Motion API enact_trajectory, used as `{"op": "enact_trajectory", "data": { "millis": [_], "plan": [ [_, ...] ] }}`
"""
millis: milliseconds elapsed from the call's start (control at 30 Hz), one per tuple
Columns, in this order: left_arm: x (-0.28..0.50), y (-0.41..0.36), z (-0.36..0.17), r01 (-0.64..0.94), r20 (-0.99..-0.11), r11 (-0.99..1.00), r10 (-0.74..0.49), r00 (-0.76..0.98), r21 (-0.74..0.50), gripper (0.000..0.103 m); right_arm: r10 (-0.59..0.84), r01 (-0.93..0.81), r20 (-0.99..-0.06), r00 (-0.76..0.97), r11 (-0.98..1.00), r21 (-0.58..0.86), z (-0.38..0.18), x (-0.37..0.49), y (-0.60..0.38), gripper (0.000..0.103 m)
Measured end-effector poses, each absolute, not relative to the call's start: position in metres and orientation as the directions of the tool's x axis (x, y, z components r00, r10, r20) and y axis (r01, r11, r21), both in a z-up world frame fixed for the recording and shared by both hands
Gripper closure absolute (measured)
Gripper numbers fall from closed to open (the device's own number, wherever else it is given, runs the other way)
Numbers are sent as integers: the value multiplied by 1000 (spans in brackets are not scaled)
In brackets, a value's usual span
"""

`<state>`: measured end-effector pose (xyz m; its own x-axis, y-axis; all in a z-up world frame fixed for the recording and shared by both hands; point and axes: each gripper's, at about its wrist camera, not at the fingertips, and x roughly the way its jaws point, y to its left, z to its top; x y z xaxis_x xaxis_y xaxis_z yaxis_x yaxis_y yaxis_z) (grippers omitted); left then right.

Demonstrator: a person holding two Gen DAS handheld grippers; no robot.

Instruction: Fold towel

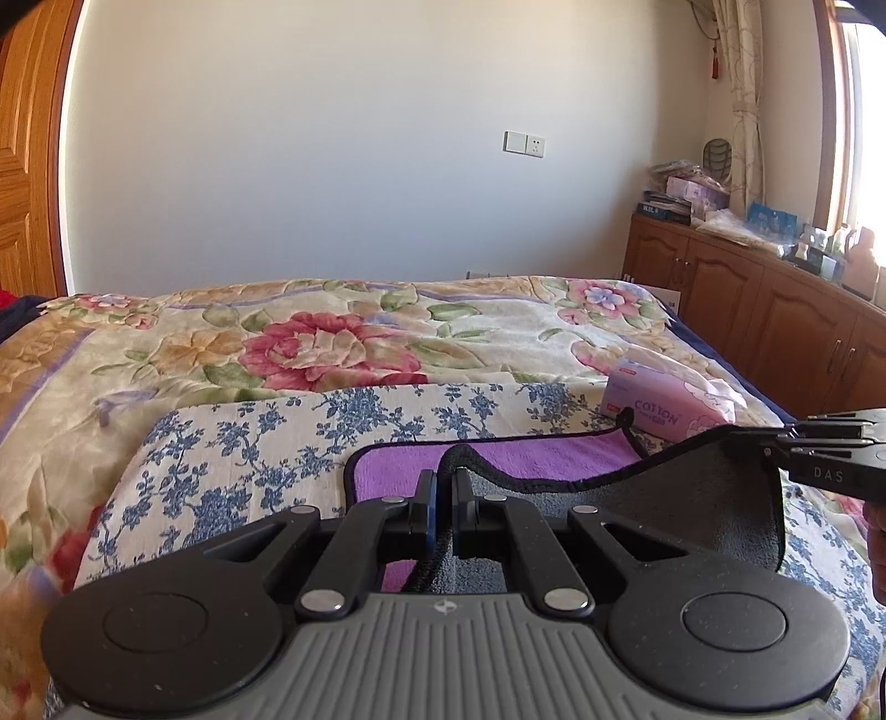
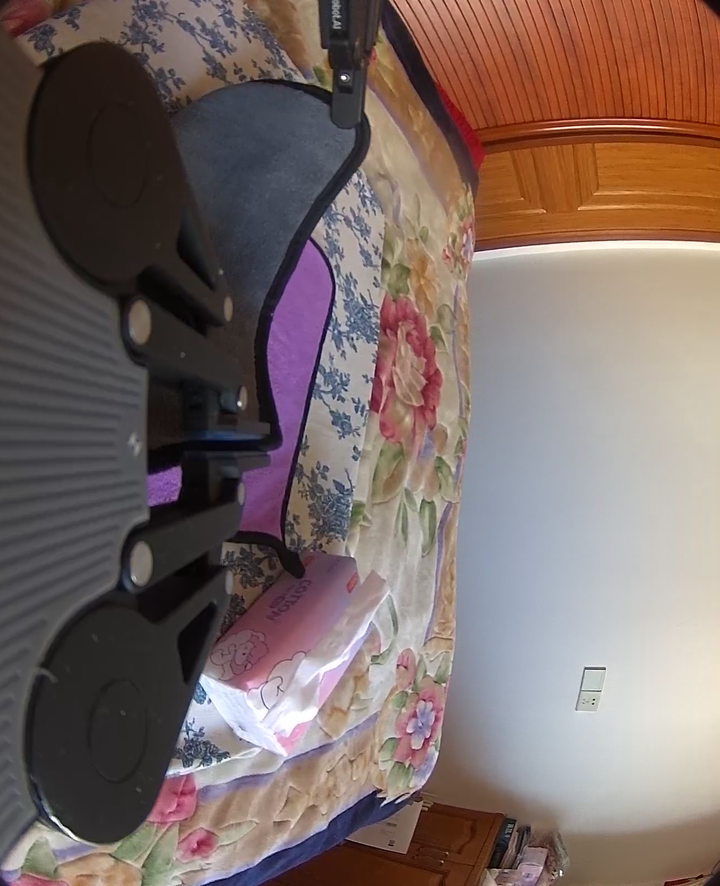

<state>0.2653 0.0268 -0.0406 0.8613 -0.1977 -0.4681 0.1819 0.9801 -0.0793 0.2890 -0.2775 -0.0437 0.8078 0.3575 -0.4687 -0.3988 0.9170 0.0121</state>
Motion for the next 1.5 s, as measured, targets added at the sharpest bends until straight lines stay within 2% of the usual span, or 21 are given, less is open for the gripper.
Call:
{"op": "enact_trajectory", "data": {
  "millis": [1200,1500],
  "plan": [
    [340,27,-60,182,-460,982,-182,869,-44,97,355,-390,-426,832,921,4,-61,352,-274,99],
    [349,29,-66,143,-446,990,-138,884,-23,97,357,-375,-394,847,926,33,-61,364,-279,99]
  ]
}}
